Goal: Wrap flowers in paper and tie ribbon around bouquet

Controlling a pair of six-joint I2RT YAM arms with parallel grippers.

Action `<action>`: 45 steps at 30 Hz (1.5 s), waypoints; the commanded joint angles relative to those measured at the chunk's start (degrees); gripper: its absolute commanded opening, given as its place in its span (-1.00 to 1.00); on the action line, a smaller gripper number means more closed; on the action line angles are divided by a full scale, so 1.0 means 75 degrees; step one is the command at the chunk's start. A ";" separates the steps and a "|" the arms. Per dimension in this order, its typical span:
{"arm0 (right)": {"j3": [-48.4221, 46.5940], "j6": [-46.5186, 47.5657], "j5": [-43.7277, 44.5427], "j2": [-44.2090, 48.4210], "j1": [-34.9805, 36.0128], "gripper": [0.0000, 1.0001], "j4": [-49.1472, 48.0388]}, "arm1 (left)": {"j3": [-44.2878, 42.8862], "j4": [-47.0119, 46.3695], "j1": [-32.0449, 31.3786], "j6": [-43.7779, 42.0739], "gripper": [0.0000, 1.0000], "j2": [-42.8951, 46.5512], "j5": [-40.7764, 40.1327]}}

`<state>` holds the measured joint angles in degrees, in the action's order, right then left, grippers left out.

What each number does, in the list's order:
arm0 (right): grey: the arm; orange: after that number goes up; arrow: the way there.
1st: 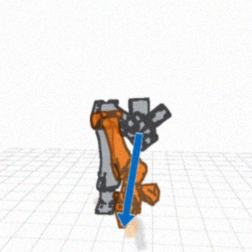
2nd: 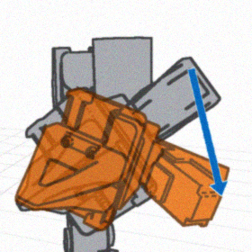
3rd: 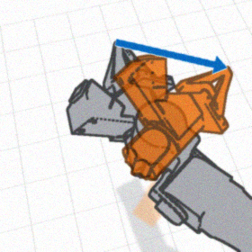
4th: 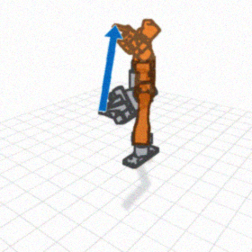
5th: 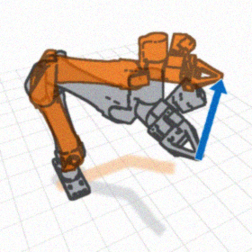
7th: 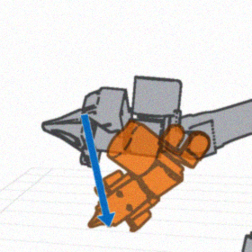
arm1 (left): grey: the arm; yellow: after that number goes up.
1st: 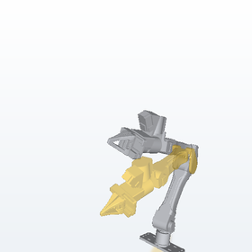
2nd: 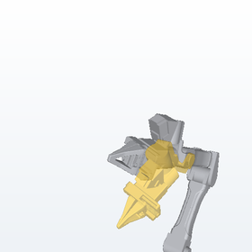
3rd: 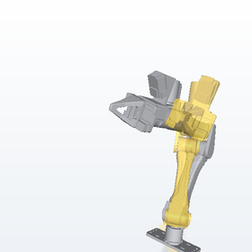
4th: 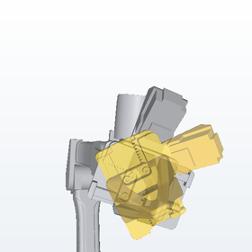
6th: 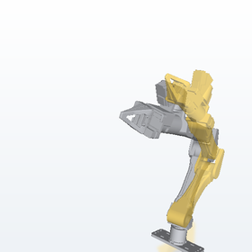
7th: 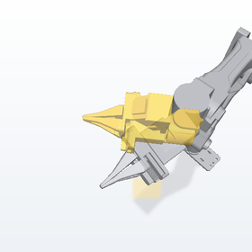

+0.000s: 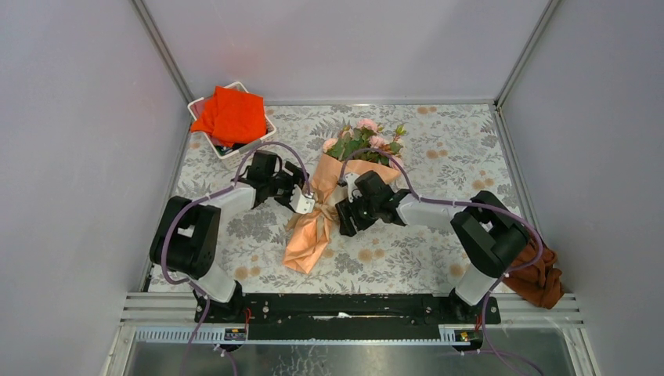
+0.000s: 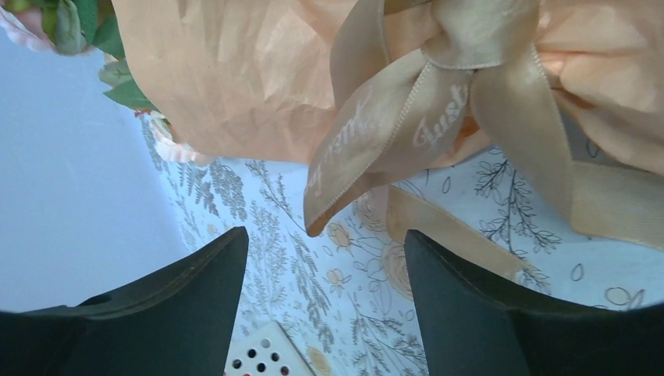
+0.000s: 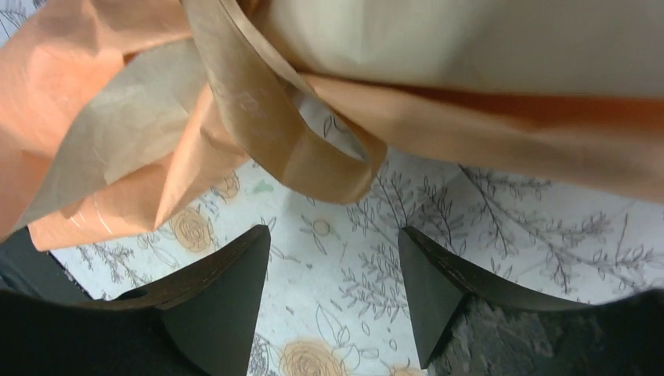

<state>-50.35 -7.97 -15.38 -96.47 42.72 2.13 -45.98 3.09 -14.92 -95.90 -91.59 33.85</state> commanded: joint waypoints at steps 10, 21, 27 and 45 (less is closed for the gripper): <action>-0.0304 0.0069 0.0486 -0.0799 0.0122 0.33 -0.1374 | -0.0317 0.0142 -0.0400 -0.1136 0.16 -0.0249 0.0423; 0.0055 -0.0268 -0.0247 -0.0686 0.0145 -1.00 -0.1435 | -0.0561 0.0352 -0.0425 -0.0686 -1.00 0.0175 0.0548; 0.0477 -0.0571 -0.0789 -0.0512 0.0144 -1.00 -0.1490 | -0.0516 -0.1119 -0.0403 0.0640 -1.00 0.0016 0.0300; 0.1211 -0.0912 -0.1870 -0.1055 0.0140 -1.00 -0.1018 | -0.1501 -0.1884 0.0061 0.0845 -1.00 -0.2089 0.0308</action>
<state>-44.84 -15.11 -26.06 -101.14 43.11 -14.74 -54.81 -5.96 -15.64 -89.95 -105.41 36.38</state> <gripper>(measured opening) 0.011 0.007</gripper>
